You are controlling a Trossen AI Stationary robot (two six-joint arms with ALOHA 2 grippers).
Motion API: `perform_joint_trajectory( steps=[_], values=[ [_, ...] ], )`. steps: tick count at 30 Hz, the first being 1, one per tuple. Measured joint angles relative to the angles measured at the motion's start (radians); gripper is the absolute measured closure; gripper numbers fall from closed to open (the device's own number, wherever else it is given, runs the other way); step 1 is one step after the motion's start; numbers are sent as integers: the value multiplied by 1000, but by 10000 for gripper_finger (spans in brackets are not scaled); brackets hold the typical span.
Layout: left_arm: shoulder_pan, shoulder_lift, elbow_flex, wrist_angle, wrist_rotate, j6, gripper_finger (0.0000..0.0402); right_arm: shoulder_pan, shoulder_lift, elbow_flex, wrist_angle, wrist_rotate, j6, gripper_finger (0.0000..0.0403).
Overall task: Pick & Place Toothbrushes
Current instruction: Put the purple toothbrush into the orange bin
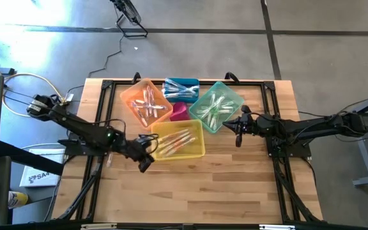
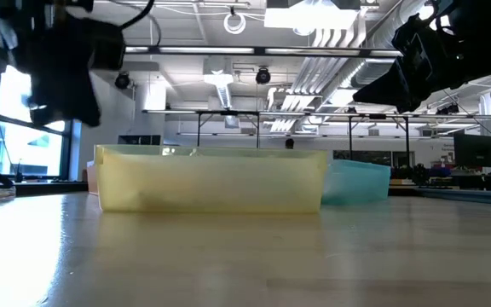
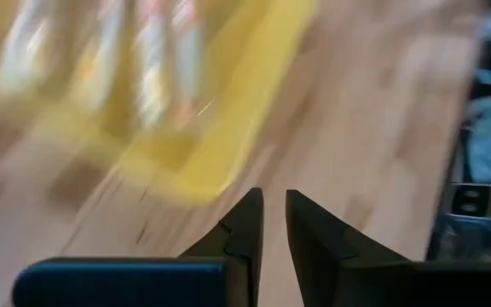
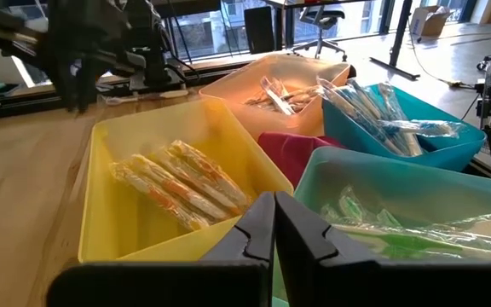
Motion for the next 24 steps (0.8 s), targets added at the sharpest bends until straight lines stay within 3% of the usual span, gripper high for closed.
perform_joint_trajectory(
  steps=[7, 15, 24],
  values=[
    [-65, 0, 37, -279, 15, -284, 398, 0, 0, 0, -2, 0, 0, 399],
    [-95, 23, 218, -793, -107, -469, 401, 0, 0, 0, -6, 0, 0, 399],
    [-93, 167, 260, -1105, -120, -585, 401, 0, 0, 0, -30, 0, 0, 399]
  ],
)
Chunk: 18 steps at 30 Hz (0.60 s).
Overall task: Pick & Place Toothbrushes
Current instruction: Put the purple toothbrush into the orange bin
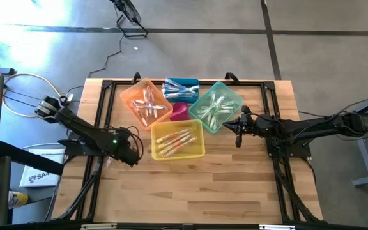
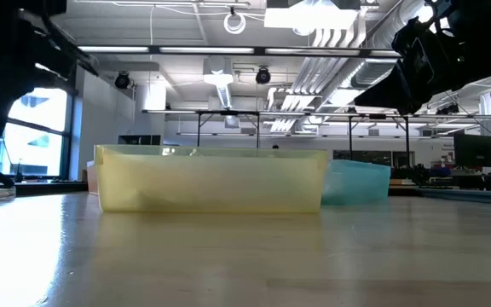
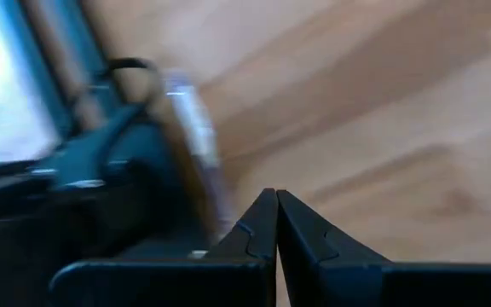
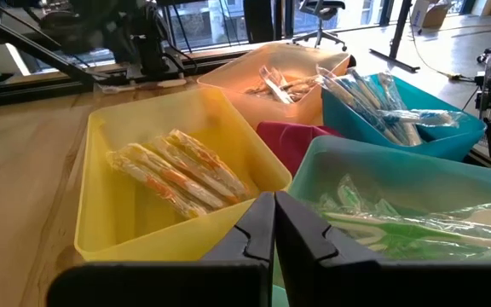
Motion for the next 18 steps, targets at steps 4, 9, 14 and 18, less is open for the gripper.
perform_joint_trajectory(
  steps=[4, 9, 14, 18],
  values=[
    [0, 90, 0, -112, 0, 32, 401, 0, 0, 0, 0, 0, 0, 399],
    [0, 196, 0, -162, -19, 178, 401, 0, 0, 0, 0, 0, 0, 399],
    [0, 252, 0, -111, -81, 334, 401, 0, 0, 0, 0, 0, 0, 399],
    [0, 257, 0, -78, -77, 402, 401, 0, 0, 0, 0, 0, 0, 399]
  ],
)
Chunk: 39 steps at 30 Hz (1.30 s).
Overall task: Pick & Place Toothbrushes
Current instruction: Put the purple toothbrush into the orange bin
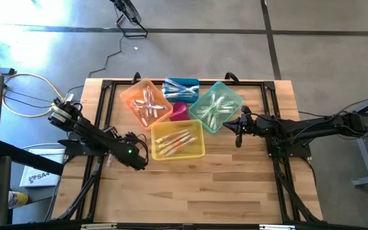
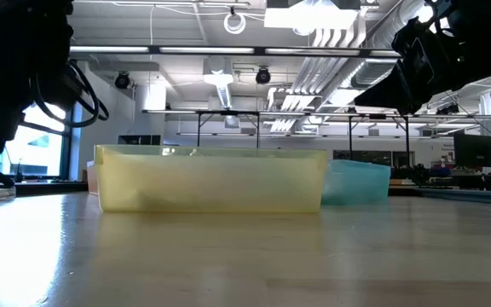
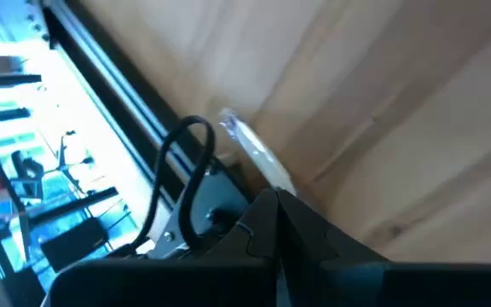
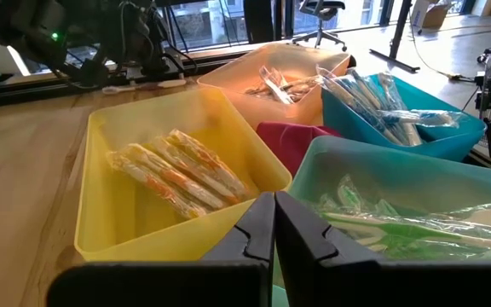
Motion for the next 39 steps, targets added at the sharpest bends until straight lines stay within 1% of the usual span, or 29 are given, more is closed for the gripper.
perform_joint_trajectory(
  steps=[6, 10, 13, 17, 21, 25, 30, 35, 39],
  values=[
    [2, -1, -13, 43, 26, 121, 401, 0, 0, 0, 0, 0, 0, 399],
    [40, -3, -74, 132, 110, 187, 401, 0, 0, 0, 0, 0, 3, 399],
    [66, -3, -117, 175, 130, 241, 401, 0, 0, 0, 0, 0, 3, 399],
    [99, -3, -127, 170, 136, 324, 401, 0, 0, 0, 0, 0, 3, 399],
    [140, -3, -127, 167, 176, 433, 401, 0, 0, 0, 0, 0, 3, 399],
    [179, -3, -127, 166, 177, 501, 401, 0, 0, 0, 0, 0, 3, 399],
    [212, -4, -127, 162, 177, 523, 401, 0, 0, 0, 0, 0, 3, 399],
    [209, -4, -128, 141, 178, 524, 401, 0, 0, 0, 0, 0, 3, 399],
    [209, -10, -158, 176, 178, 533, 401, 0, 0, 0, 0, 0, 3, 399]
  ],
)
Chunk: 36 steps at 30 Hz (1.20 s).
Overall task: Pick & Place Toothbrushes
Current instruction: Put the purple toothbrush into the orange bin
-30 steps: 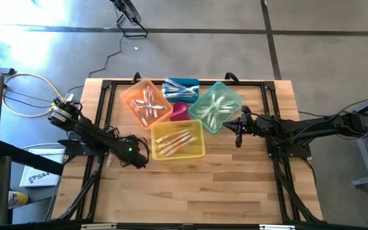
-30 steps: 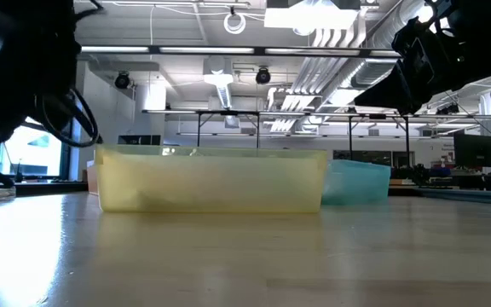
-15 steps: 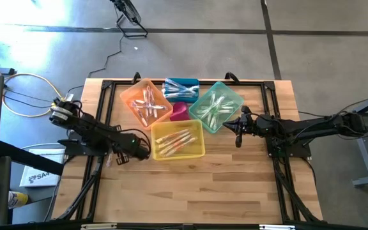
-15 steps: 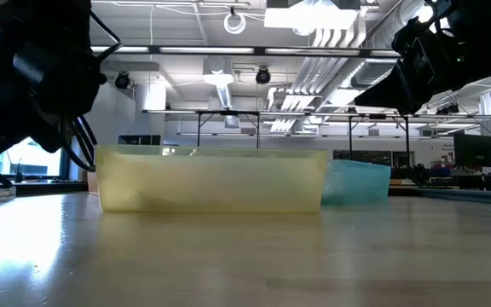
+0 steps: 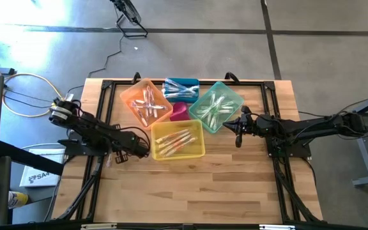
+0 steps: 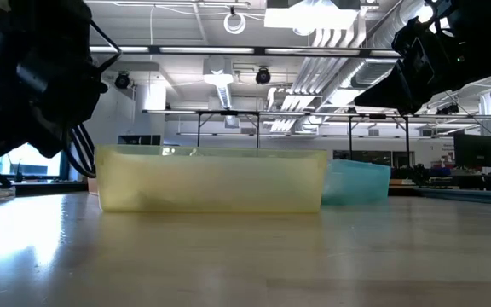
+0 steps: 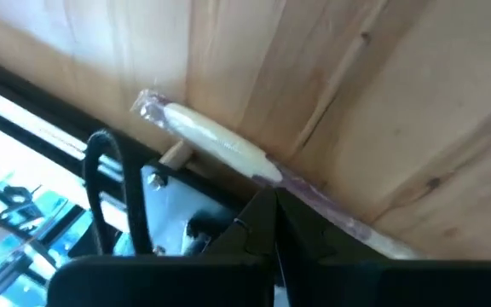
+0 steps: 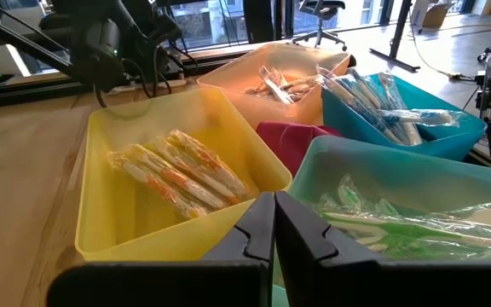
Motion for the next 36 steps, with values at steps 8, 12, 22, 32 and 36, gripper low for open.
perform_joint_trajectory(
  steps=[8, 12, 22, 32, 36],
  values=[
    [0, -19, -91, 98, 37, -12, 401, 0, 0, 0, -1, -3, 0, 399],
    [0, -19, -91, 149, 36, -4, 401, 0, 0, 0, 0, -3, 0, 399],
    [0, -44, 19, 287, 47, 50, 401, 0, 0, 0, 0, 0, 0, 399],
    [0, -134, 139, 263, -54, 71, 401, 0, 15, 0, -5, -3, 0, 399],
    [0, -147, 161, 73, -72, 20, 401, 0, 48, 0, 0, -2, 0, 399]
  ],
)
